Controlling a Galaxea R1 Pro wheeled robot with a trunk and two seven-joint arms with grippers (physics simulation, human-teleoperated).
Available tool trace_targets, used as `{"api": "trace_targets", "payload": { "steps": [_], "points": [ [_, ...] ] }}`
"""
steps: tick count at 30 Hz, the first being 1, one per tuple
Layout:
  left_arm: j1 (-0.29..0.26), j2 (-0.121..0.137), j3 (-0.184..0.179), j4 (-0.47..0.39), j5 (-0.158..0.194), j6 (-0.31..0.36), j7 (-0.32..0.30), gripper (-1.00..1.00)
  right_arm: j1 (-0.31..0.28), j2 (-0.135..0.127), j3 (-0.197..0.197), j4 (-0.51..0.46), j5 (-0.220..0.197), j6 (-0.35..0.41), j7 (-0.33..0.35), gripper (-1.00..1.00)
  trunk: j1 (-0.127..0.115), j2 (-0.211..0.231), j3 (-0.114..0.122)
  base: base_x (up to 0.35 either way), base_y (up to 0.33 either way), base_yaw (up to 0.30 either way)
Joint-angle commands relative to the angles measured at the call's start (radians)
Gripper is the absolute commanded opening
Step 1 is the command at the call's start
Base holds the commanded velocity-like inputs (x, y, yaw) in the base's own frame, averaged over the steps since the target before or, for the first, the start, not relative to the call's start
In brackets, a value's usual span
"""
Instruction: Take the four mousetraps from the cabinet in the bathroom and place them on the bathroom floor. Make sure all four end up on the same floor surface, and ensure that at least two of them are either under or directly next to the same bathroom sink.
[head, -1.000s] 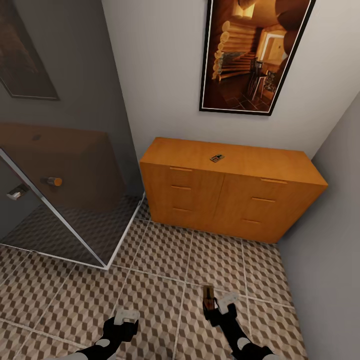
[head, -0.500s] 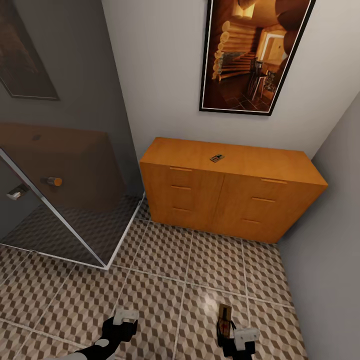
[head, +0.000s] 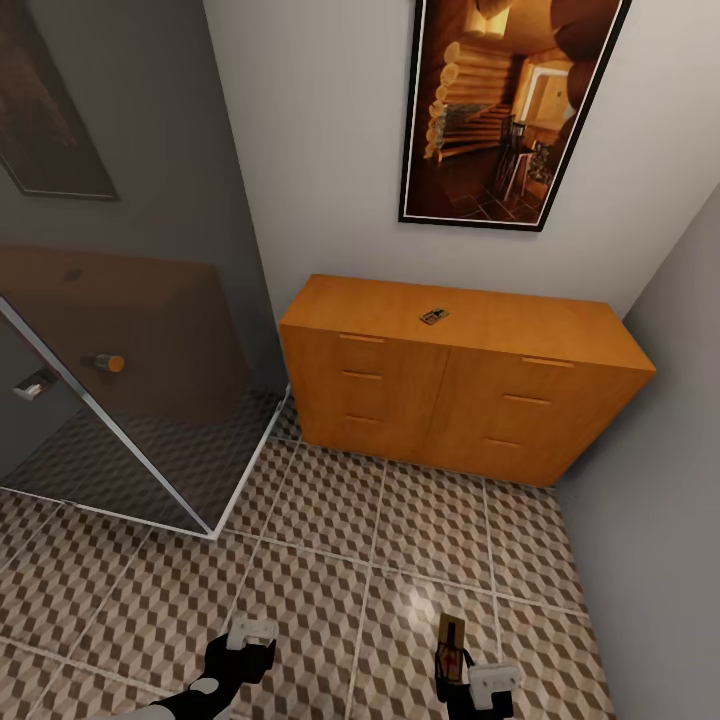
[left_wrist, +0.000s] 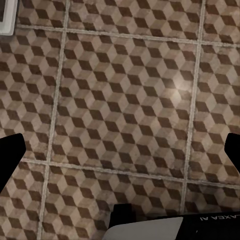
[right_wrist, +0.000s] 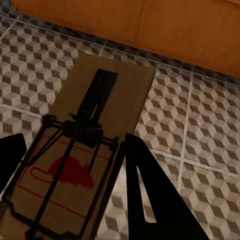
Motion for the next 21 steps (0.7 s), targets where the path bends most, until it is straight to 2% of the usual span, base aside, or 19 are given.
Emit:
{"api": "trace_targets", "payload": {
  "steps": [1, 12, 15, 16, 19, 20, 21],
  "points": [
    [-0.002, -0.001, -0.009, 0.005, 0.009, -0.007, 0.001, 1.0, -0.001, 0.0, 0.002, 0.001, 0.01, 0.001, -0.01, -1.0, 0.001, -0.002, -0.002, 0.0, 0.0, 0.0],
    [-0.002, -0.006, -0.008, 0.0, 0.007, -0.008, 0.009, 1.0, -0.001, 0.0, 0.001, 0.001, 0.009, 0.004, -0.011, -1.0, 0.001, -0.002, -0.002, 0.0, 0.0, 0.0],
    [-0.001, -0.02, -0.005, -0.002, 0.007, 0.008, 0.012, 1.0, -0.001, 0.0, 0.001, 0.001, 0.009, 0.01, -0.011, -1.0, 0.001, -0.002, -0.002, 0.0, 0.0, 0.0],
    [-0.001, -0.023, -0.005, -0.004, 0.006, 0.022, 0.012, 1.0, -0.001, 0.0, 0.001, 0.001, 0.009, 0.012, -0.011, -1.0, 0.001, -0.002, -0.002, 0.0, 0.0, 0.0],
    [0.0, -0.032, -0.004, -0.037, 0.004, 0.134, 0.016, 1.0, -0.001, 0.0, 0.001, 0.001, 0.009, 0.024, -0.011, -1.0, 0.001, -0.002, -0.002, 0.0, 0.0, 0.0],
    [0.0, -0.034, -0.003, -0.083, 0.002, 0.219, 0.024, 1.0, -0.001, 0.0, 0.001, 0.001, 0.009, 0.033, -0.01, -1.0, 0.001, -0.002, -0.002, 0.0, 0.0, 0.0],
    [0.0, -0.035, -0.003, -0.113, 0.001, 0.266, 0.031, 1.0, -0.001, 0.0, 0.001, 0.0, 0.009, 0.038, -0.01, -1.0, 0.001, -0.002, -0.002, 0.0, 0.0, 0.0]
  ]
}}
